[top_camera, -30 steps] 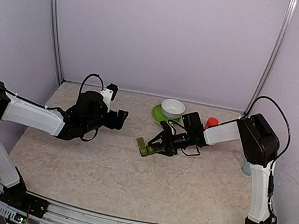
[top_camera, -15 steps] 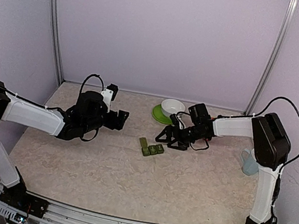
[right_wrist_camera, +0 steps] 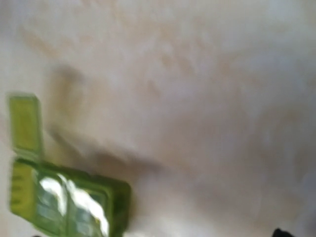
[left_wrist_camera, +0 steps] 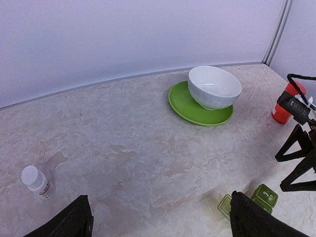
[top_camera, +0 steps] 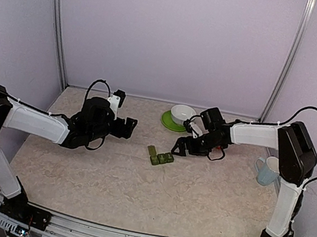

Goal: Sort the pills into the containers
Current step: Rotate the pill container at the center of the board.

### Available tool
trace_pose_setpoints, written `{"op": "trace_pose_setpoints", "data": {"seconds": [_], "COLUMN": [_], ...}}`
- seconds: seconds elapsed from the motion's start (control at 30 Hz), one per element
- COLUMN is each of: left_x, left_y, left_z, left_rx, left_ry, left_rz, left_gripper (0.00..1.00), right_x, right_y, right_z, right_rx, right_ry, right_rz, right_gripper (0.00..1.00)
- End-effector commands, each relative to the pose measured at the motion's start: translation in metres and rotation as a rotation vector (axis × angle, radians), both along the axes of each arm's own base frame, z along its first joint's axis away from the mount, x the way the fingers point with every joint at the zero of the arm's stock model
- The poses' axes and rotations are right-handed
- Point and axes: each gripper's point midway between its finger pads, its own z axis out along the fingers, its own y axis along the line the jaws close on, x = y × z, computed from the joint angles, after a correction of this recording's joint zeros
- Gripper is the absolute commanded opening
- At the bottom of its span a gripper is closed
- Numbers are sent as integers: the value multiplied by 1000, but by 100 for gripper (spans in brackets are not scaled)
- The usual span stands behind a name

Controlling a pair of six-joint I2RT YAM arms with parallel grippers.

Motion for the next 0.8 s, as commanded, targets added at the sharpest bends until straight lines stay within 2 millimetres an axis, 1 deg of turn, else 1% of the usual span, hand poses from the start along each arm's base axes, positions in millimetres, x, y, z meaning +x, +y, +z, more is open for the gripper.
{"op": "trace_pose_setpoints", "data": {"seconds": [0.0, 0.13, 0.2, 0.33, 0.43, 0.57, 0.63, 0.77], "left_x": [4, 4, 3, 3, 3, 2, 1, 0], "left_y": [1, 3, 4, 4, 3, 4, 6, 10], "left_z": [-4, -2, 0, 1, -1, -2, -1, 0], "left_rx": [-9, -11, -18, -24, -26, -30, -31, -29], "left_ry": [9, 6, 4, 5, 10, 12, 9, 5], "left_rz": [14, 21, 23, 23, 22, 24, 28, 41], "left_gripper": [94, 96, 98, 99, 99, 99, 99, 99], "right_x": [-28, -47, -53, -56, -48, -32, -25, -12], "right_y": [-8, -13, -14, -20, -25, -31, -28, -16], "right_z": [-20, -32, -35, -44, -49, -56, -58, -62], "right_rx": [-193, -271, -298, -367, -410, -482, -493, -486], "right_ry": [-47, -63, -73, -89, -109, -146, -158, -170], "right_rz": [31, 29, 30, 13, -20, -60, -61, -47], "right_gripper": [100, 100, 100, 100, 100, 100, 100, 100]}}
